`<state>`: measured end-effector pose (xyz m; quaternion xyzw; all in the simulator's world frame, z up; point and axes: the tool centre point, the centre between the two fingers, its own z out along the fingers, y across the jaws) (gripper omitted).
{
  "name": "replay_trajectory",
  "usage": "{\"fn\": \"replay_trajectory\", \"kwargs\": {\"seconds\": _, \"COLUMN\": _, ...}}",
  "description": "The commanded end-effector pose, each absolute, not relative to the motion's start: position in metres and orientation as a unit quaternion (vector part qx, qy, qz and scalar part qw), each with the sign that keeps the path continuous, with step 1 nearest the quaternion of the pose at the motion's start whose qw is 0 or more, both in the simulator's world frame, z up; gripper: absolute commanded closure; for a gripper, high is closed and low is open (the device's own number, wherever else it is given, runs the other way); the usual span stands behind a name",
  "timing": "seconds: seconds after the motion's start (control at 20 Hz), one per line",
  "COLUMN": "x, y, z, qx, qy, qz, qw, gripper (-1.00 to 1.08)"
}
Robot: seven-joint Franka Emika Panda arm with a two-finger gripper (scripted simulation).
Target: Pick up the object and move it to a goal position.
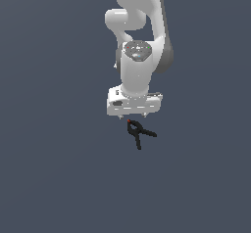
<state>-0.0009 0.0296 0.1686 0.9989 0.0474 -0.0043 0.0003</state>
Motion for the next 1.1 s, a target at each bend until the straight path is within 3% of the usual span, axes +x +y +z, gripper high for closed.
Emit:
{"fn": "replay_trajectory", "kwargs": {"seconds": 0.0, "x": -0.001, "y": 0.030, "z": 0.169, "qx": 0.999, "qy": 0.047, "qz": -0.004, "qw": 0.000, "gripper": -0.92}}
{"fn": "replay_trajectory", "kwargs": {"seconds": 1.05, "x": 0.000, "y": 0.051, "z": 0.155, "qx": 0.997, "qy": 0.070, "qz": -0.005, "qw": -0.012, "gripper": -0.92}}
